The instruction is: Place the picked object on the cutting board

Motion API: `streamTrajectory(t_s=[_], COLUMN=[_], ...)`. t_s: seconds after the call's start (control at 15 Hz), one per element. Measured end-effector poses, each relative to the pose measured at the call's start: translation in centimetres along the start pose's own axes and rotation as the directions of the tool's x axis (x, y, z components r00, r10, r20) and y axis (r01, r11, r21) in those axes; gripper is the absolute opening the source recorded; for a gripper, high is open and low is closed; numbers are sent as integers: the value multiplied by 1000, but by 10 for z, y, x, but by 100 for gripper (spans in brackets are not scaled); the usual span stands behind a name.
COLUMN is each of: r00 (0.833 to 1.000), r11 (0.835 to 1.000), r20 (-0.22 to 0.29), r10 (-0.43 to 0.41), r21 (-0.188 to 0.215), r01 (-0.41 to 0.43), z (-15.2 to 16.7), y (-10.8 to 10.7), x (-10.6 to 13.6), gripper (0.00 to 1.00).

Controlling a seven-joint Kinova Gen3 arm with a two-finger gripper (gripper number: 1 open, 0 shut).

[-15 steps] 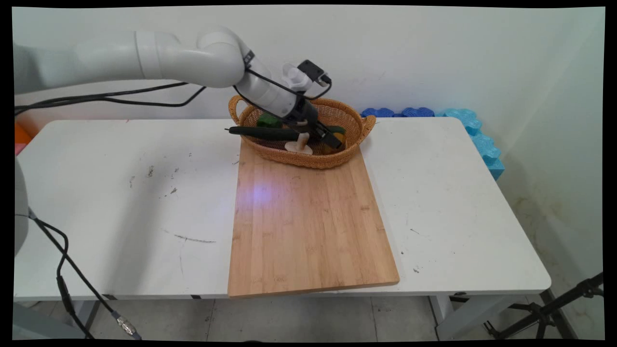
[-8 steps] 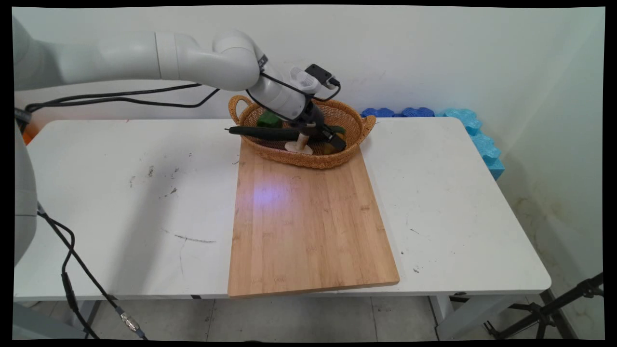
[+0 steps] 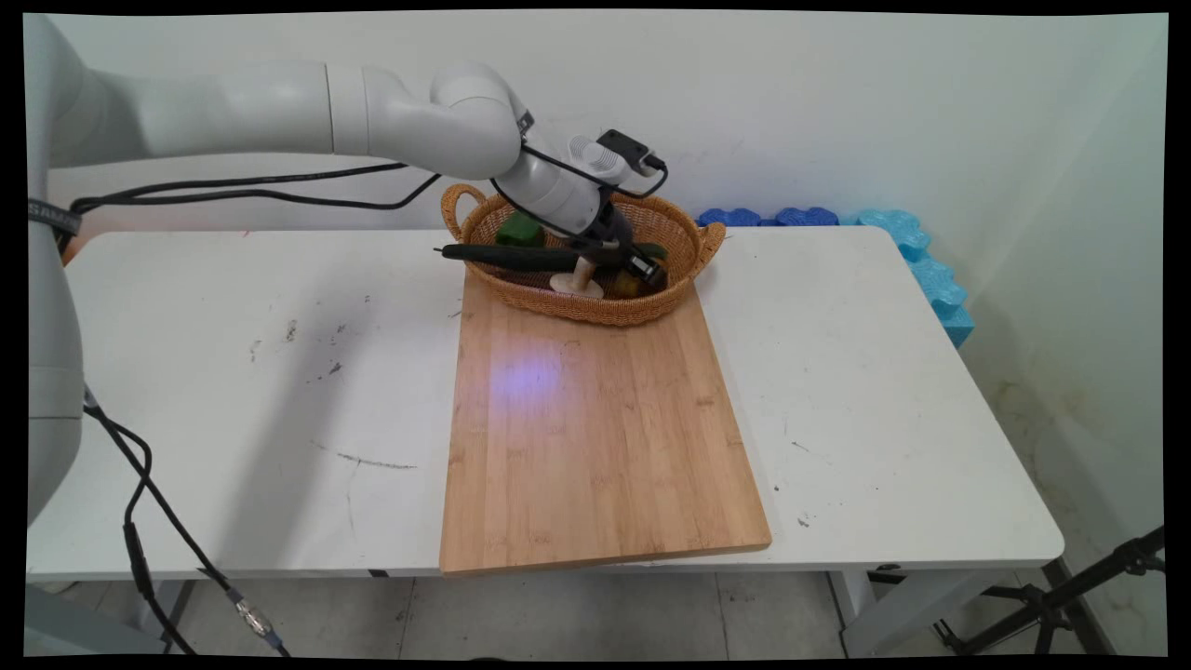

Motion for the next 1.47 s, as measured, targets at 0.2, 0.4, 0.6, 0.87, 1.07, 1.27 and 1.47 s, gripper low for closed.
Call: streamTrajectory(t_s=[0.2, 0.4, 0.6, 0.87, 1.07, 1.27, 1.47], r00=[1000, 1000, 1000, 998, 997, 995, 993], r11=[1000, 1000, 1000, 1000, 999, 997, 994], r20=[2, -6, -24, -50, -66, -73, -70], r10=[-11, -13, -1, 28, 51, 71, 90], r21=[6, 9, 8, 4, -6, -28, -58], r01=[11, 13, 1, -28, -51, -73, -94], z=[1, -2, -11, -34, -57, -83, -103], y=[2, 4, 6, 8, 14, 25, 38], x=[2, 6, 12, 18, 19, 14, 4], gripper=[0, 0, 0, 0, 0, 0, 0])
